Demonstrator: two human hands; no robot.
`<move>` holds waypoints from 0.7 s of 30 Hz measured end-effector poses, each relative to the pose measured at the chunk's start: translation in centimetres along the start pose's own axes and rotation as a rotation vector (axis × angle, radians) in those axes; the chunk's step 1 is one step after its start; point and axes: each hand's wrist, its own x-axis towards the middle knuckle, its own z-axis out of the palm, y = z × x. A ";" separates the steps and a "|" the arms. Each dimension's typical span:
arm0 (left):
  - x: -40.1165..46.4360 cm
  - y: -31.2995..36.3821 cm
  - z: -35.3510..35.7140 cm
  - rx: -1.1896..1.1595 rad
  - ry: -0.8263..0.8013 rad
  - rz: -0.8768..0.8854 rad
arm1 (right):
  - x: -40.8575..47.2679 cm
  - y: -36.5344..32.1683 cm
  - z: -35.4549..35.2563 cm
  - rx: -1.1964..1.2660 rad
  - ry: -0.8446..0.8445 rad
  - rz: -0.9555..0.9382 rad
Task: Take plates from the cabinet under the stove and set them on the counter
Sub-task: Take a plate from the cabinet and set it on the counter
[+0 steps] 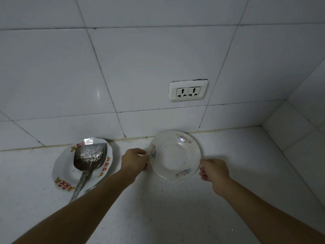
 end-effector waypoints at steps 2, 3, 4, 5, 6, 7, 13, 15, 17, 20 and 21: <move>-0.7 0.5 -0.4 0.103 -0.014 0.049 | -0.6 -0.4 -0.4 -0.075 0.007 -0.059; -1.0 0.8 -0.6 0.172 -0.018 0.084 | -1.0 -0.7 -0.6 -0.110 0.004 -0.090; -1.4 1.0 -0.9 0.241 -0.018 0.126 | -1.4 -1.1 -0.8 -0.142 -0.002 -0.124; -1.9 1.3 -1.1 0.311 -0.017 0.170 | -2.0 -1.5 -0.9 -0.170 -0.010 -0.156; -2.3 1.6 -1.4 0.378 -0.015 0.216 | -2.4 -1.9 -1.0 -0.196 -0.018 -0.189; -2.9 1.9 -1.7 0.439 -0.017 0.260 | -2.9 -2.2 -1.1 -0.220 -0.024 -0.221; -5.9 3.8 -3.7 0.582 -0.026 0.474 | -6.3 -3.9 -1.2 -0.392 -0.095 -0.424; -7.2 4.4 -4.4 0.624 -0.016 0.539 | -7.7 -4.3 -1.3 -0.457 -0.085 -0.486; -8.6 4.9 -5.2 0.679 -0.014 0.589 | -9.3 -4.7 -1.4 -0.519 -0.092 -0.571; -11.3 5.0 -6.7 0.730 -0.007 0.668 | -11.8 -4.7 -1.8 -0.613 -0.114 -0.706; -12.3 4.8 -7.2 0.738 -0.001 0.703 | -12.7 -4.6 -1.9 -0.636 -0.116 -0.750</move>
